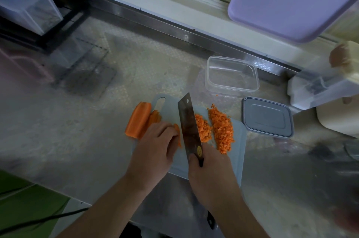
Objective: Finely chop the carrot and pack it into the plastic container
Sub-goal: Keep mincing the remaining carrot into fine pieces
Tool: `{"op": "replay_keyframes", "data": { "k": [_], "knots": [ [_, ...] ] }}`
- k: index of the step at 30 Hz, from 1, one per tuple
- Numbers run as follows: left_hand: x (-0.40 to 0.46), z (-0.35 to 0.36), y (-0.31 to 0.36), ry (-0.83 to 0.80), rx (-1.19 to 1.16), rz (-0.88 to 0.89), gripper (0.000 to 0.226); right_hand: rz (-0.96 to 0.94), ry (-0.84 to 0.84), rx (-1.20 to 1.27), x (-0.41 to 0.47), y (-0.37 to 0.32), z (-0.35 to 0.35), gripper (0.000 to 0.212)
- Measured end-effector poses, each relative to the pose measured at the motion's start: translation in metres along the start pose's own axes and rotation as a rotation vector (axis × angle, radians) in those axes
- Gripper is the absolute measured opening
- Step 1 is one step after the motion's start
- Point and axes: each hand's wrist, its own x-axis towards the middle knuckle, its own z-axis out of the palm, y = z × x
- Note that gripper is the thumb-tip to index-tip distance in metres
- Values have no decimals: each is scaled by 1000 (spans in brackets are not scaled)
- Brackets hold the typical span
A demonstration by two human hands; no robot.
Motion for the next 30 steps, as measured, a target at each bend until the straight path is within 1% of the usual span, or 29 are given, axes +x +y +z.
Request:
{"op": "replay_keyframes", "data": {
  "k": [5,11,18,24,30],
  "knots": [
    [-2,1,-2,49,-24,30,5,0,0,7,-4,0,-3,25],
    [-3,2,-3,73,-27,22,7,-24,-5,15,-1,-5,1,30],
    [-6,4,-4,84,-14,41,5,-22,30,-68,1,-1,15,18],
    [-7,5,-4,93,25,75,5,-28,37,-59,-1,-5,12,21],
    [-6,5,-3,99,26,81,5,-53,60,-98,-3,-9,16,15]
  ]
}}
